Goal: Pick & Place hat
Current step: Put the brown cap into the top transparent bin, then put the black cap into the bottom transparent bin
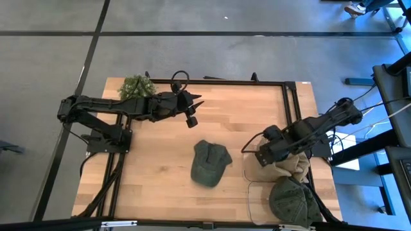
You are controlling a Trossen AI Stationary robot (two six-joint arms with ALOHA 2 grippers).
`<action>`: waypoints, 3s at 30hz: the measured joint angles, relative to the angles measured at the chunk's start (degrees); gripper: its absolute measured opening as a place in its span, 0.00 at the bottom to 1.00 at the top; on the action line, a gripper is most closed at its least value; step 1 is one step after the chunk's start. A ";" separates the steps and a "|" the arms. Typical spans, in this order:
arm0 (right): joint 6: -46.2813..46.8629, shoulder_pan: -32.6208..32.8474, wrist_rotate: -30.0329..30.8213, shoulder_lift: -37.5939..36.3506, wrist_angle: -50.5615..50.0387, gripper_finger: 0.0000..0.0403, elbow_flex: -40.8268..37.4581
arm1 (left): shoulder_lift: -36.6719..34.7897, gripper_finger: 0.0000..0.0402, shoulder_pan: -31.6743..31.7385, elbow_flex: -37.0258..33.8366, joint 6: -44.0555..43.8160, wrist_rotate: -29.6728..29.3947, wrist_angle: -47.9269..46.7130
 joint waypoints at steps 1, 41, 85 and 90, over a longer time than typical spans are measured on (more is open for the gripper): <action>0.00 -0.02 0.01 0.00 -0.13 0.07 -0.38 | 0.01 0.26 -0.02 0.00 0.01 0.02 0.20; -4.13 -3.50 -8.34 -1.54 -0.88 0.14 -16.69 | 0.03 0.25 -0.11 0.00 0.01 0.12 -0.04; -57.51 -5.38 37.59 -16.32 43.28 0.61 -9.85 | 0.49 0.27 0.24 0.00 -3.02 24.66 -6.14; -62.46 -5.95 36.74 -13.25 43.96 0.61 -9.92 | 2.00 0.27 0.25 -0.07 -2.74 30.44 -6.38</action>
